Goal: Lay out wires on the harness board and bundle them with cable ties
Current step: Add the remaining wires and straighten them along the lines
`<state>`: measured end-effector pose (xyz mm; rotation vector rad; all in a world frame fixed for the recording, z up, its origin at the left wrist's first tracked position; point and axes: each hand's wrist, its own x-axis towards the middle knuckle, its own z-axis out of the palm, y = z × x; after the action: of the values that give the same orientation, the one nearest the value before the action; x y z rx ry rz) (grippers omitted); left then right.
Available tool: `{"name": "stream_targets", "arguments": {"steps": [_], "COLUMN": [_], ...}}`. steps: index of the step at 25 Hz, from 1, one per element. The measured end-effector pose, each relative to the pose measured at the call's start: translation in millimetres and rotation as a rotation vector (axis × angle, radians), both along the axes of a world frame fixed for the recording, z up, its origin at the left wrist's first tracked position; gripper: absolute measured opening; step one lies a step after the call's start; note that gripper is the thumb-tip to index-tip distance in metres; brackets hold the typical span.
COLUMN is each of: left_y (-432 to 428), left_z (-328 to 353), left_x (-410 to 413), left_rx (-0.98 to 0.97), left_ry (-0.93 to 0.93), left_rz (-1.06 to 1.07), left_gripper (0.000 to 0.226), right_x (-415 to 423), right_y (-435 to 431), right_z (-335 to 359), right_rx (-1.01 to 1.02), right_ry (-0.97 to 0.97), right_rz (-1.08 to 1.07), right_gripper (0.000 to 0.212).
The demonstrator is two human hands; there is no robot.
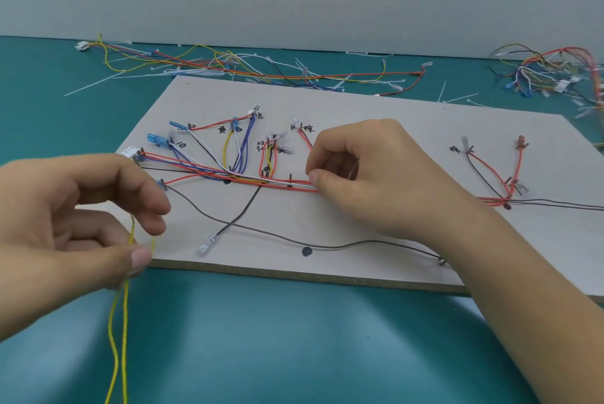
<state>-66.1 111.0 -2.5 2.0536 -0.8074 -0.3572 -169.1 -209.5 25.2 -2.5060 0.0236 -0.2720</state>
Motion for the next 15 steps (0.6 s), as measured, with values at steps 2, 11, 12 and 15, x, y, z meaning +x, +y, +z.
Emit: {"name": "stream_targets", "arguments": {"steps": [2,11,12,15], "left_y": [-18,-138,-142,-148], "left_z": [14,63,63,55], "left_x": [-5,0,4,4], "left_rx": [-0.09,0.095,0.081,0.007], "left_ry": [0.042,-0.401,-0.381,-0.338], "left_rz": [-0.101,-0.178,-0.177,-0.196], "left_gripper": [0.043,0.013,0.014,0.014], "right_x": [-1,-8,-8,-6], "right_y": [3,12,11,3], "right_z": [1,6,5,7], "right_rx": [0.079,1.017,1.04,1.0], "right_ry": [0.0,0.513,0.531,0.508], "right_rz": [0.043,0.312,0.305,0.206], "right_gripper": [0.009,0.044,0.047,0.036]}}
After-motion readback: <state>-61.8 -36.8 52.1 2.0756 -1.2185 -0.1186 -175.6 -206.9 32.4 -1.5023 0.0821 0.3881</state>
